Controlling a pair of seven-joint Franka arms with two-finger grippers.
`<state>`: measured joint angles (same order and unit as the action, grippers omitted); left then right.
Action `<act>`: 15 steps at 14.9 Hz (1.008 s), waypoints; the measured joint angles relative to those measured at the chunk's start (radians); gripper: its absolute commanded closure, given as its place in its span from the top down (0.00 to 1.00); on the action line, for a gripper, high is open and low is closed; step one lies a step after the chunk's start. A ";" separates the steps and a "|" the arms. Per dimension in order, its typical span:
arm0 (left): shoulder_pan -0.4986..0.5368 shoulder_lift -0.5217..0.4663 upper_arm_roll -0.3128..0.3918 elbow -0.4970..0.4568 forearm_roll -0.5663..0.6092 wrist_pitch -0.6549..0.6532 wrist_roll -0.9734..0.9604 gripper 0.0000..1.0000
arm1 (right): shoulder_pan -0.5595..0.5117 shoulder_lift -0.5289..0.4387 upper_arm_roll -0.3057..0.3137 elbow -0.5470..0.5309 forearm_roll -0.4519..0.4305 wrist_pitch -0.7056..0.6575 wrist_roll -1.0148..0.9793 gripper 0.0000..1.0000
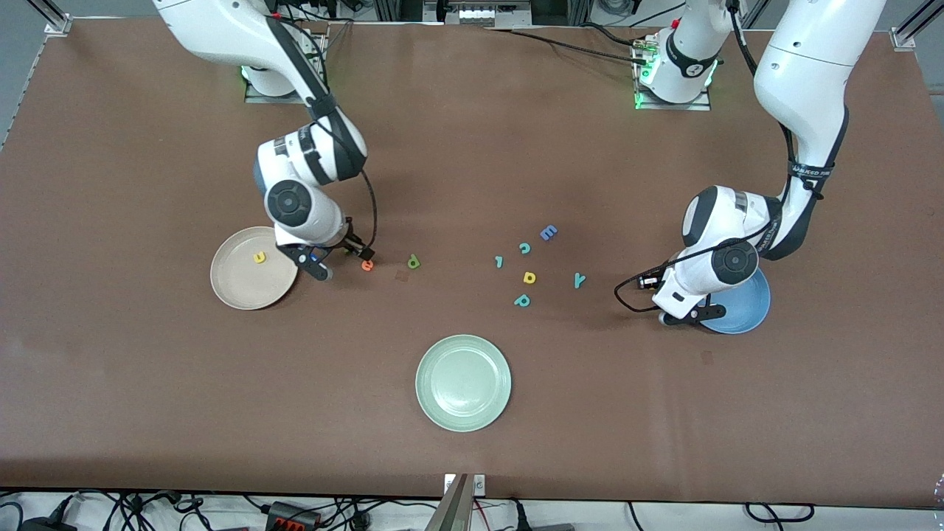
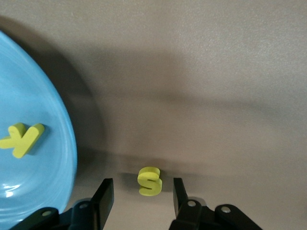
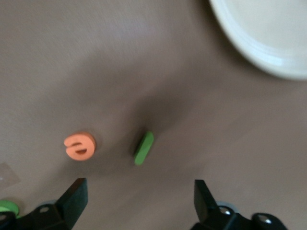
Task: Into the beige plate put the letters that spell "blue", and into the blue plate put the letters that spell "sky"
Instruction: 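Release the u on the beige plate while the left gripper grasps s, then place the s on the blue plate while the right gripper grasps green l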
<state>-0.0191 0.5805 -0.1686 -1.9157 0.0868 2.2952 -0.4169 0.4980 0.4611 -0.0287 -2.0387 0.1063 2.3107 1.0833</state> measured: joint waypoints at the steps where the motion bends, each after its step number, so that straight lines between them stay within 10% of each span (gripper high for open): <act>1: 0.000 0.003 0.000 0.000 0.000 0.005 0.000 0.44 | 0.003 0.006 0.000 -0.004 0.000 0.003 0.038 0.85; 5: 0.000 0.013 0.000 0.000 0.000 0.017 0.000 0.41 | -0.010 0.018 -0.015 -0.010 0.001 0.006 0.116 0.86; 9: 0.000 0.014 -0.004 -0.001 0.000 0.034 0.000 0.11 | -0.012 0.018 -0.018 -0.024 0.001 0.008 0.187 0.85; 15: 0.001 0.007 -0.004 0.009 0.000 -0.002 0.000 0.09 | -0.013 0.038 -0.023 -0.029 0.001 0.048 0.196 0.69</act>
<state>-0.0180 0.5875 -0.1727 -1.9063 0.0867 2.2928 -0.4167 0.4846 0.4994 -0.0512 -2.0681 0.1077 2.3592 1.2791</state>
